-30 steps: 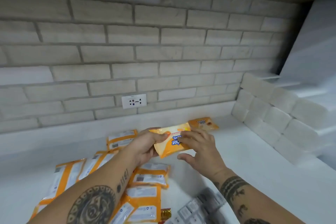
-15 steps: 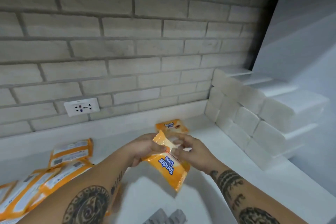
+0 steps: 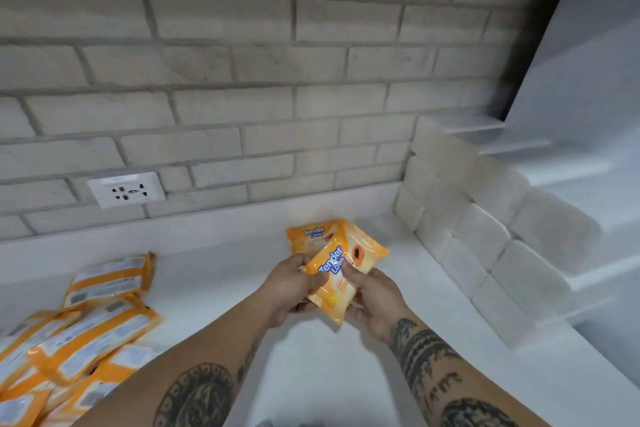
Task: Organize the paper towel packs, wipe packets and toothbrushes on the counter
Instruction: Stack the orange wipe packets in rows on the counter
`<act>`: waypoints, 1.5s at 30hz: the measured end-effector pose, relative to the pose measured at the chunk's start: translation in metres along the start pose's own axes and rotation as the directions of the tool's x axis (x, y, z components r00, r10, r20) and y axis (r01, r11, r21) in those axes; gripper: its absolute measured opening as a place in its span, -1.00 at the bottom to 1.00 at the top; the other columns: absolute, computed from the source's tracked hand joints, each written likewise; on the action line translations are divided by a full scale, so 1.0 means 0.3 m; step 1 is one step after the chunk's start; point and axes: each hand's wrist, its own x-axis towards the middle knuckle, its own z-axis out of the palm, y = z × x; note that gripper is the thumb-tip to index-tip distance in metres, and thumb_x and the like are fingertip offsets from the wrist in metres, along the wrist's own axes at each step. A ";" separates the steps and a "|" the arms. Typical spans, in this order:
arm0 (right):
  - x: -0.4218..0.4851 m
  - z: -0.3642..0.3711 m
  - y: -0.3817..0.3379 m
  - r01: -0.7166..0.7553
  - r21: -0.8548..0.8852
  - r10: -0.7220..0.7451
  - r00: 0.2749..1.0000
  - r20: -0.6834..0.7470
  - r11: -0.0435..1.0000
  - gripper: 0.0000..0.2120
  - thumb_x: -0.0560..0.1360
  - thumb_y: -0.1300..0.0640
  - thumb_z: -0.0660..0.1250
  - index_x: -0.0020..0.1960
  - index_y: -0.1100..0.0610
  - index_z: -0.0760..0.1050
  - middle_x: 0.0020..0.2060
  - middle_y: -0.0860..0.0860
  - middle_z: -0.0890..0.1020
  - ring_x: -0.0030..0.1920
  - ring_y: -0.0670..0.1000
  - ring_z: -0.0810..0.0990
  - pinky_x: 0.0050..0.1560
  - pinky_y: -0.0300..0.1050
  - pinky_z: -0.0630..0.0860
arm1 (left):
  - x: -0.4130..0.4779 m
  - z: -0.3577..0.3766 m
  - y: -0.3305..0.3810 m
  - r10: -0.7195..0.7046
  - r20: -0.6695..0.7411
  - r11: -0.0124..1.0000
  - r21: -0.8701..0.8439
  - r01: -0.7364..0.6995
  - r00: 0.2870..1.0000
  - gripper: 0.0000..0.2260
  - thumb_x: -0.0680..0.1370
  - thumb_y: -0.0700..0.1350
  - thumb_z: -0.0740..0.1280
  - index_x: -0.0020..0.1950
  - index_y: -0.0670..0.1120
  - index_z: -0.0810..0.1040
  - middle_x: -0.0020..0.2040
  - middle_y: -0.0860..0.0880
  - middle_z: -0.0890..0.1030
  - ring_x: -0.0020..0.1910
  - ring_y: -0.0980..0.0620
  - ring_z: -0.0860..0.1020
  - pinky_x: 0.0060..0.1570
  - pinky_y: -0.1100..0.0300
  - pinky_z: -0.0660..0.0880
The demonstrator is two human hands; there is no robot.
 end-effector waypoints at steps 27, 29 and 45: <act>0.254 -0.130 0.142 0.329 -0.923 -0.448 0.868 0.213 0.198 -0.71 0.59 -0.04 0.36 0.29 -0.06 0.63 0.33 -0.18 0.58 0.35 -0.07 0.49 0.38 -0.12 0.36 | 0.178 0.016 -0.216 0.474 0.156 0.261 0.915 -0.307 0.867 -0.64 0.61 0.19 0.23 0.38 0.15 0.51 0.45 0.10 0.41 0.42 -0.04 0.32 0.30 -0.01 0.31; 0.269 -0.112 0.130 0.331 -0.924 -0.441 0.870 0.221 0.189 -0.69 0.62 -0.02 0.32 0.33 -0.05 0.60 0.38 -0.18 0.55 0.37 -0.08 0.49 0.38 -0.18 0.33 | 0.192 0.009 -0.206 0.460 0.109 0.309 0.911 -0.274 0.881 -0.62 0.61 0.18 0.24 0.42 0.17 0.48 0.48 0.11 0.39 0.43 -0.03 0.32 0.32 0.00 0.31; 0.320 -0.066 0.103 0.252 -0.967 -0.324 0.913 0.249 -0.036 -0.58 0.72 -0.05 0.06 0.57 -0.09 0.28 0.57 -0.12 0.28 0.51 -0.05 0.31 0.37 0.03 0.29 | 0.254 -0.013 -0.165 0.402 0.106 0.255 0.941 -0.223 0.909 -0.60 0.63 0.20 0.21 0.47 0.20 0.40 0.51 0.11 0.36 0.39 -0.11 0.38 0.31 -0.02 0.35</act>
